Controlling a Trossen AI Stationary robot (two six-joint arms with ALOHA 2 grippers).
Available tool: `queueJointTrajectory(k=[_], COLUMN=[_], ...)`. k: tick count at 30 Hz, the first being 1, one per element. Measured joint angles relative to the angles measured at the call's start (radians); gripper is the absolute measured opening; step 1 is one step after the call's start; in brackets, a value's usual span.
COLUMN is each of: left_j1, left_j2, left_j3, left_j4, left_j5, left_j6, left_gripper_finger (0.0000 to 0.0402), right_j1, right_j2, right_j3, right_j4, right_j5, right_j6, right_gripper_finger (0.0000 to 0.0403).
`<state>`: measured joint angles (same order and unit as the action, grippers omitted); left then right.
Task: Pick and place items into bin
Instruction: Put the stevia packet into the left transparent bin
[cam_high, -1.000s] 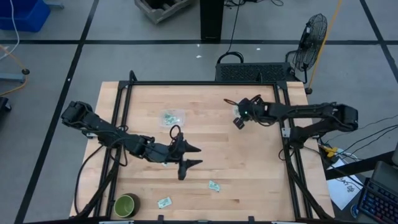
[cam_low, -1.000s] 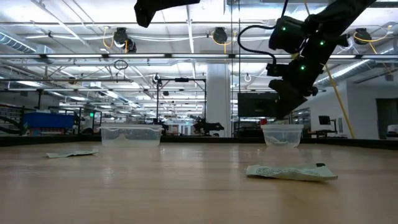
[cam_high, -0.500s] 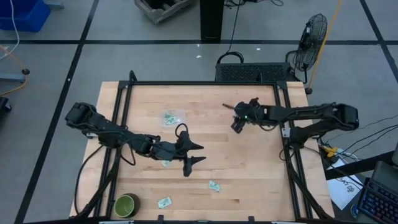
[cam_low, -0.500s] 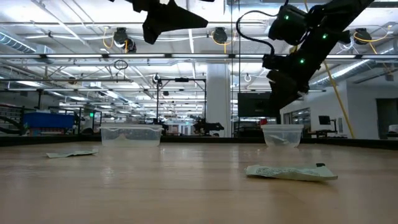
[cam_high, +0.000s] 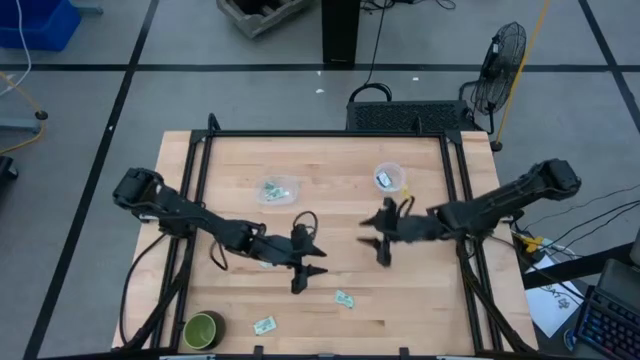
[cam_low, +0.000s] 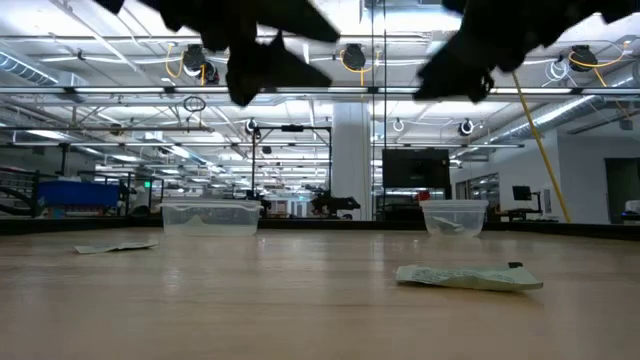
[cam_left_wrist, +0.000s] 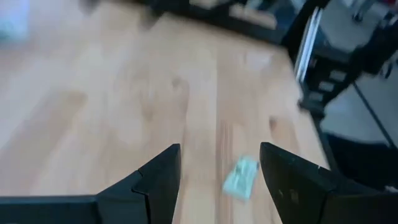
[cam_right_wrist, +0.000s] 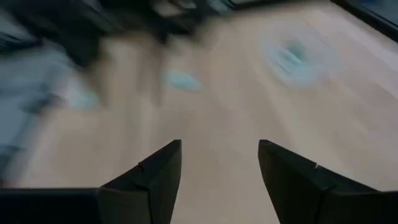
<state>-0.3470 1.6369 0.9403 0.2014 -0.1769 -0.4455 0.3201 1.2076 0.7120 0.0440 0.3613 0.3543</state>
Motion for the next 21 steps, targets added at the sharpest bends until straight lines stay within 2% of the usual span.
queueJointTrajectory(k=[5, 10, 14, 17, 21], left_j1=[0.010, 0.014, -0.015, -0.047, -0.088], left_j2=[0.054, 0.109, 0.167, 0.210, 0.263], left_j3=[0.000, 0.000, 0.005, 0.020, 0.108], left_j4=[0.005, 0.128, 0.193, 0.173, 0.154], left_j5=[0.084, 0.118, 0.109, 0.084, 0.067], left_j6=[-0.077, -0.078, -0.035, -0.024, 0.001], left_gripper_finger=[0.0223, 0.0223, 0.0223, 0.0223, 0.0223], right_j1=[0.161, 0.272, 0.316, 0.331, 0.330], right_j2=[0.001, 0.000, 0.000, 0.000, 0.000], right_j3=[0.001, 0.001, 0.001, 0.001, 0.001], right_j4=[0.219, 0.371, 0.443, 0.467, 0.470], right_j5=[-0.001, 0.001, 0.001, 0.002, 0.003], right_j6=[-0.053, -0.167, -0.204, -0.210, -0.213], right_gripper_finger=[0.0207, 0.0202, 0.0199, 0.0200, 0.0199])
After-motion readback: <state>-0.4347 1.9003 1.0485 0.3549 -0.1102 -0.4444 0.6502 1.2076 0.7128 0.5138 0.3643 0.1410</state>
